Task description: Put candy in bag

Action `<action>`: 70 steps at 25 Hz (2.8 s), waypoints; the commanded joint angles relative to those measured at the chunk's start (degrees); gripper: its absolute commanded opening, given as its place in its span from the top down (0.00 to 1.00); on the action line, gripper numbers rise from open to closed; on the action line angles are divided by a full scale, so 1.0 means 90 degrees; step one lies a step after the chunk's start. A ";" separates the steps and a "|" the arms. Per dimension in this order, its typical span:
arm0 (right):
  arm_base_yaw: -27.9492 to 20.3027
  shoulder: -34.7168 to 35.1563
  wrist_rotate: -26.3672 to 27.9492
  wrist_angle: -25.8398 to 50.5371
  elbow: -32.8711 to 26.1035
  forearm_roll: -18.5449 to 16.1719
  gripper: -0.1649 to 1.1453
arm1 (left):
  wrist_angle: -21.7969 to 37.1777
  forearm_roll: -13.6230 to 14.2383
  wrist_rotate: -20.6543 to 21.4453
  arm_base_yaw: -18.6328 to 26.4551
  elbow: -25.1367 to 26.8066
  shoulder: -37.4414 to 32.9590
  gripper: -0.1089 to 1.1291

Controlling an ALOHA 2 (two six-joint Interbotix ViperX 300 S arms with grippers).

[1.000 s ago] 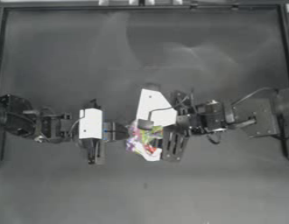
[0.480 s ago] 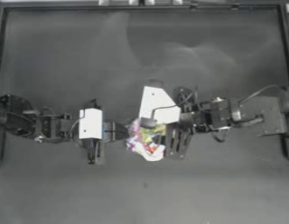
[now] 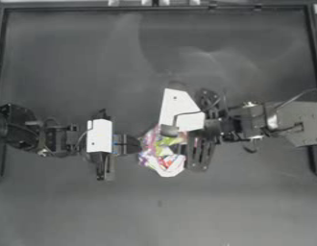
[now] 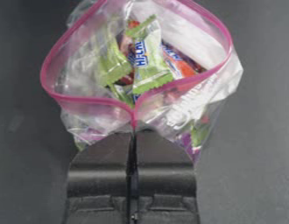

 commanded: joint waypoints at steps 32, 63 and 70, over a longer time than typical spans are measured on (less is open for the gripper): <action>-0.0010 -0.0938 0.0088 0.0000 0.0205 -0.0137 0.21 | 0.0684 0.0000 0.0273 0.0010 -0.0010 -0.1309 0.88; -0.0010 -0.0996 0.0088 -0.0049 0.0254 -0.0146 0.21 | 0.0957 0.0020 0.0371 0.0059 0.0381 -0.1963 0.65; 0.0000 -0.0996 0.0078 -0.0068 0.0254 -0.0166 0.21 | 0.0947 -0.0029 0.0322 0.0068 0.0332 -0.1875 0.06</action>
